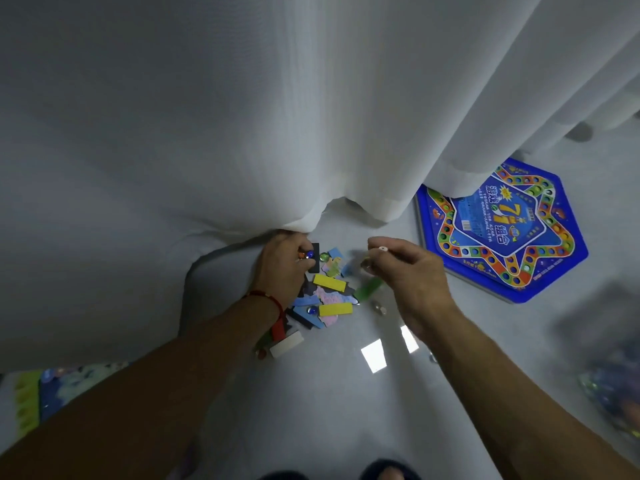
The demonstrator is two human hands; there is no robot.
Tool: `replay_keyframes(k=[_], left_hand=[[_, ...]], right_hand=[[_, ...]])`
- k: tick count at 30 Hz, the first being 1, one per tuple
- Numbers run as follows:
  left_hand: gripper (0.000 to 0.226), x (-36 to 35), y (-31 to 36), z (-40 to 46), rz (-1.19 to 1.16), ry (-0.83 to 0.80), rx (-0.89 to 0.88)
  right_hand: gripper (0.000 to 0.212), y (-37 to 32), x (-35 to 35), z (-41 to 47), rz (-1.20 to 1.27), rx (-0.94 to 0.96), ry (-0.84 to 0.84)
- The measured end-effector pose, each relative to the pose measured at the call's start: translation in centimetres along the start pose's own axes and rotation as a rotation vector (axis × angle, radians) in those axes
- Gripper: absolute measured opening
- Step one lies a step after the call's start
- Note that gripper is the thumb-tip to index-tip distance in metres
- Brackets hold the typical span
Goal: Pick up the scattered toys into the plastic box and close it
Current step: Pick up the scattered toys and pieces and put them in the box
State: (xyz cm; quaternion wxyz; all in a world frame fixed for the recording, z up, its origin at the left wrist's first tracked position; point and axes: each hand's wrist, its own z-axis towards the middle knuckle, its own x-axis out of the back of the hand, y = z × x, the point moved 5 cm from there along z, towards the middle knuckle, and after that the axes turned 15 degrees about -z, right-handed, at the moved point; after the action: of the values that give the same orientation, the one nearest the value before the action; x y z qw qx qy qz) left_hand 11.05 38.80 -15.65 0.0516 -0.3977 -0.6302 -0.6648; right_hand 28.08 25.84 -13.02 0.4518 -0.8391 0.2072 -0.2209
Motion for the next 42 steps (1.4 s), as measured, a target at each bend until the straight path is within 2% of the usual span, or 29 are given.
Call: replay_keyframes(k=[2, 4, 6, 8, 10, 11, 14, 16, 18, 21, 24, 26, 29, 30, 33, 37, 39, 40, 42], left_hand=[[0.012, 0.1, 0.2, 0.2, 0.016, -0.018, -0.014], [0.011, 0.1, 0.4, 0.2, 0.037, -0.055, -0.041], [0.008, 0.4, 1.0, 0.0, 0.089, -0.062, -0.096], [0.006, 0.6, 2.4, -0.8, 0.142, -0.018, -0.206], [0.007, 0.1, 4.3, -2.9, 0.074, 0.047, -0.292], [0.006, -0.4, 5.0, -4.4, -0.060, 0.052, -0.247], [0.007, -3.1, 5.9, -8.6, -0.513, -0.026, 0.041], [0.006, -4.6, 5.9, -11.0, -0.536, -0.069, 0.116], [0.006, -4.9, 5.3, -13.0, -0.547, -0.050, 0.196], [0.006, -3.5, 4.1, -15.5, -0.436, 0.067, 0.239], [0.006, -0.6, 3.2, -18.0, -0.284, 0.181, 0.222], [0.006, 1.6, 1.8, -19.3, -0.189, 0.198, 0.190], [0.008, 5.3, -1.9, -21.0, -0.071, 0.283, 0.205], [0.010, 6.3, -2.9, -21.5, -0.042, 0.315, 0.222], [0.011, 7.5, -4.4, -22.6, 0.038, 0.332, 0.247], [0.013, 7.0, -5.6, -22.0, 0.041, 0.296, 0.244], [0.013, 6.5, -6.1, -21.6, 0.076, 0.250, 0.228], [0.012, 6.3, -6.3, -21.5, 0.095, 0.229, 0.214], [0.010, 6.1, -6.3, -21.3, 0.120, 0.194, 0.196]], right_hand=[[0.022, 0.6, 1.4, -1.0, 0.468, -0.198, -0.118], [0.034, 1.2, 2.7, -2.1, 0.800, -0.295, -0.216], [0.032, 1.8, 3.7, -3.4, 0.963, -0.352, -0.235], [0.020, 2.3, 4.4, -4.7, 0.975, -0.388, -0.225], [0.019, 2.5, 5.6, -5.9, 0.786, -0.354, -0.214], [0.021, 2.6, 6.7, -6.2, 0.587, -0.300, -0.167], [0.025, 3.9, 11.4, -8.0, -0.312, -0.036, 0.120], [0.024, 5.4, 14.2, -9.9, -0.825, 0.107, 0.290], [0.021, 7.7, 15.2, -11.8, -1.037, 0.162, 0.305], [0.031, 10.4, 13.2, -14.1, -1.078, 0.219, 0.220], [0.043, 11.3, 9.8, -14.0, -1.060, 0.284, 0.207], [0.039, 11.6, 7.9, -13.2, -1.098, 0.343, 0.186], [0.022, 13.1, 5.2, -12.5, -1.246, 0.494, 0.095], [0.025, 13.7, 4.9, -12.4, -1.256, 0.510, 0.074], [0.019, 12.8, 6.1, -12.8, -1.194, 0.557, 0.152], [0.031, 9.6, 10.5, -11.4, -0.870, 0.312, 0.423], [0.038, 9.3, 12.6, -9.3, -0.918, 0.221, 0.489], [0.034, 9.5, 13.2, -8.6, -0.941, 0.154, 0.456], [0.024, 10.4, 13.3, -7.8, -1.187, 0.179, 0.360]])
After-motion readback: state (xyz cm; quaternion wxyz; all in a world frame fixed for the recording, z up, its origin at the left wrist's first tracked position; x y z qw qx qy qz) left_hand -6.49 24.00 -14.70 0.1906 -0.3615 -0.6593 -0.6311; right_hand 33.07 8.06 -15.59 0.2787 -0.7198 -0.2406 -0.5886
